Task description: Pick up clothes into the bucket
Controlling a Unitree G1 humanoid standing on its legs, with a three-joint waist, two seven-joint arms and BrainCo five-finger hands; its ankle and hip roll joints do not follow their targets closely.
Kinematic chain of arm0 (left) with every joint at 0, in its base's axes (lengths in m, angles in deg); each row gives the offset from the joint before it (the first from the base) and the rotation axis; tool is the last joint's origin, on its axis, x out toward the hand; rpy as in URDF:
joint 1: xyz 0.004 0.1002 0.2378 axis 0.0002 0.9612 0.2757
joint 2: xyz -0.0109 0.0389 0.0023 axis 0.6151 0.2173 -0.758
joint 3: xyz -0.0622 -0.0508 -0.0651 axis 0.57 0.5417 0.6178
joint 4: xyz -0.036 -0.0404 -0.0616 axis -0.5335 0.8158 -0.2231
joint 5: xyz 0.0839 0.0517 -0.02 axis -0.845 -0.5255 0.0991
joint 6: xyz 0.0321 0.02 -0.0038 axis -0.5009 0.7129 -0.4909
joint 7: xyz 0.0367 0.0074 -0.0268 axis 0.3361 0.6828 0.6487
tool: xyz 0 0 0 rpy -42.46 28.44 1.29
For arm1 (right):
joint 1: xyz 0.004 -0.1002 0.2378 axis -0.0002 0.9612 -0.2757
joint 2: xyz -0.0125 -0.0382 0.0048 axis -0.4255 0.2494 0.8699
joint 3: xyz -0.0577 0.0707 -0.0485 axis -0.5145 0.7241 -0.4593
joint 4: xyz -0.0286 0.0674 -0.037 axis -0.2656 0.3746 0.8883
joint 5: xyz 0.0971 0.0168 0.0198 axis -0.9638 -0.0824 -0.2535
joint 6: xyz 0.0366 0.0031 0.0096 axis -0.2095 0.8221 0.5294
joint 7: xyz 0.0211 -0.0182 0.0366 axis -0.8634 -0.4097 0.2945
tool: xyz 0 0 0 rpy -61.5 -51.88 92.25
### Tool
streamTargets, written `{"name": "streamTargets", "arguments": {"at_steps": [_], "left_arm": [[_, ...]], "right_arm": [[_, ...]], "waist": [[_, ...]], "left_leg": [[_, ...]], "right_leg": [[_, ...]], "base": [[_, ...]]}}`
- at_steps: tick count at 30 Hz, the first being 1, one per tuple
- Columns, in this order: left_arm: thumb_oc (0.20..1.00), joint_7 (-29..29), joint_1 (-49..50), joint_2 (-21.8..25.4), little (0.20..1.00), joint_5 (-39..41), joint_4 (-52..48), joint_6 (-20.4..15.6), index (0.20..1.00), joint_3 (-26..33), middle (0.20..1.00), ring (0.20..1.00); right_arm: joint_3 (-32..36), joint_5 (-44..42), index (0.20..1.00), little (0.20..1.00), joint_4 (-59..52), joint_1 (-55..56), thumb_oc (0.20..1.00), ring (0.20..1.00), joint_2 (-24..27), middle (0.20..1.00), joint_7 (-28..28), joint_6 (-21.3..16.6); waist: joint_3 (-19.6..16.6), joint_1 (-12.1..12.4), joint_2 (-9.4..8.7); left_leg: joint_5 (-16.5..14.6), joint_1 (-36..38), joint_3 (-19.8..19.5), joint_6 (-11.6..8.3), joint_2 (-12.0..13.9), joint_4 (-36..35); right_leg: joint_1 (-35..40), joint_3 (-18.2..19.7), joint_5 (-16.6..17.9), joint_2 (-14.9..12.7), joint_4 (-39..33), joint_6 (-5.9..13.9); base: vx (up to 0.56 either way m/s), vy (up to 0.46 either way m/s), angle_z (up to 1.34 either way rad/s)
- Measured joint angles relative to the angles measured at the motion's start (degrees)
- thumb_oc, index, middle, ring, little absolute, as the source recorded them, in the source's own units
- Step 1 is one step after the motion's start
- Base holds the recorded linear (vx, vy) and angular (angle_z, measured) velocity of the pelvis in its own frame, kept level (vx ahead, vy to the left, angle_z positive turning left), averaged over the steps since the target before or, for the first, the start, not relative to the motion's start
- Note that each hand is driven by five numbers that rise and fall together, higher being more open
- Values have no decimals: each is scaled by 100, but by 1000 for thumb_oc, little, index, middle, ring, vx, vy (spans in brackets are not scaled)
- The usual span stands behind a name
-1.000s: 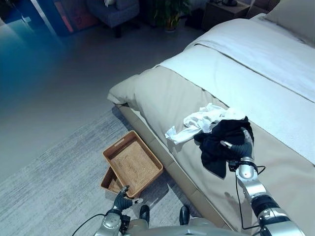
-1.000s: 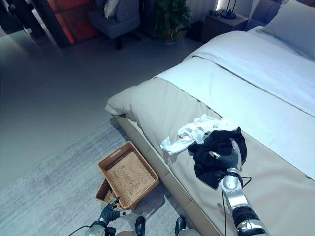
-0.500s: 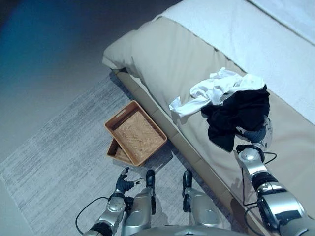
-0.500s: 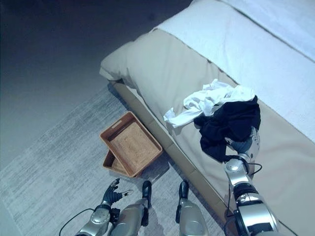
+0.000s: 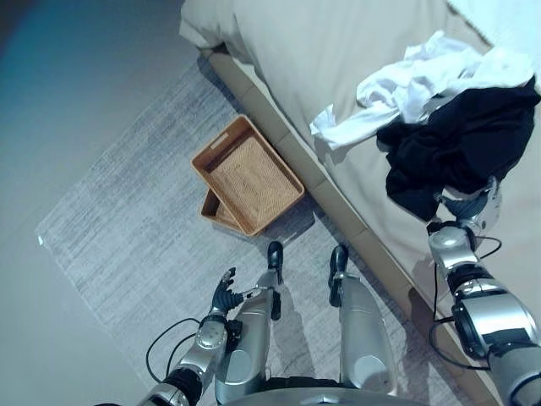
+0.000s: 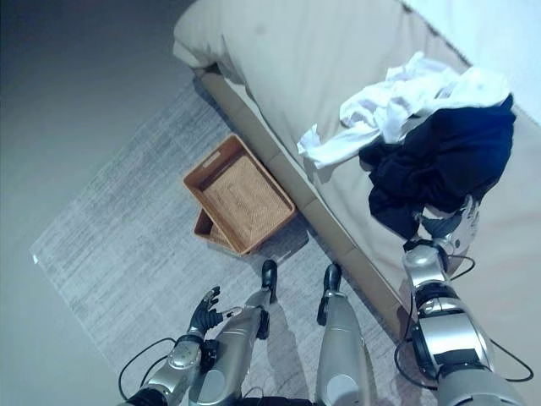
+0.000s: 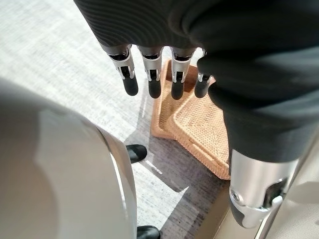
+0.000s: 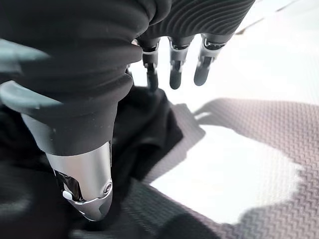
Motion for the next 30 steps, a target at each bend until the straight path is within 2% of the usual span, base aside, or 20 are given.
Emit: {"name": "streamTargets", "arguments": {"at_steps": [6, 13, 17, 25, 26, 27, 29, 30], "left_arm": [[1000, 103, -29, 12, 1000, 221, -212, -24, 1000, -118, 1000, 1000], [1000, 174, -106, -30, 1000, 412, -571, -52, 1000, -225, 1000, 1000], [1000, 208, -119, -62, 1000, 416, -590, -121, 1000, -221, 1000, 1000], [1000, 250, -180, -116, 1000, 469, -585, -172, 1000, -215, 1000, 1000], [1000, 251, -182, -117, 1000, 469, -578, -199, 1000, -213, 1000, 1000], [1000, 251, -192, -117, 1000, 469, -552, -234, 1000, -213, 1000, 1000], [1000, 250, -201, -117, 1000, 478, -549, -236, 1000, -213, 1000, 1000], [1000, 248, -206, -120, 1000, 480, -549, -236, 1000, -213, 1000, 1000]], "right_arm": [[36, -369, 1000, 1000, -79, -456, 1000, 1000, 77, 1000, -253, -18], [85, -936, 1000, 1000, -738, -1002, 1000, 1000, 171, 1000, -756, -302], [82, -981, 1000, 1000, -987, -1220, 1000, 1000, 187, 1000, -933, -413], [-96, -952, 1000, 1000, -1132, -1456, 1000, 1000, 440, 1000, -897, -492], [-150, -955, 865, 865, -1088, -1498, 865, 865, 476, 865, -853, -495], [-273, -977, 570, 570, -888, -1636, 570, 570, 568, 570, -672, -493], [-441, -1104, 200, 200, -554, -1895, 200, 200, 689, 200, -324, -489], [-500, -1181, 200, 200, -434, -1964, 200, 200, 740, 200, -196, -483]], "waist": [[3, -12, 10], [19, 0, 63], [32, -8, 93], [32, 9, 93], [32, 16, 93], [32, 25, 92], [31, 11, 91], [31, 14, 91]], "left_leg": [[143, -416, -88, -2, -30, -46], [235, -893, -106, 3, -94, -43], [240, -918, -111, 6, -108, -57], [261, -921, -115, 22, -139, -68], [261, -922, -117, 22, -141, -68], [264, -922, -120, 25, -146, -66], [271, -922, -123, 35, -151, -65], [276, -923, -125, 38, -151, -64]], "right_leg": [[-531, -9, -45, -49, 223, -65], [-1135, -4, -101, -143, 511, -135], [-1170, -6, -106, -161, 535, -140], [-1168, -4, -104, -193, 544, -142], [-1168, -5, -103, -192, 545, -142], [-1168, -5, -103, -198, 548, -142], [-1167, -5, -103, -204, 552, -141], [-1167, -8, -103, -205, 553, -141]], "base": [[-7, -1, 8], [16, 3, 5], [6, 0, 1], [0, 0, 0], [0, 0, 0], [0, 0, 0], [0, 0, 0], [8, -20, 3]]}}
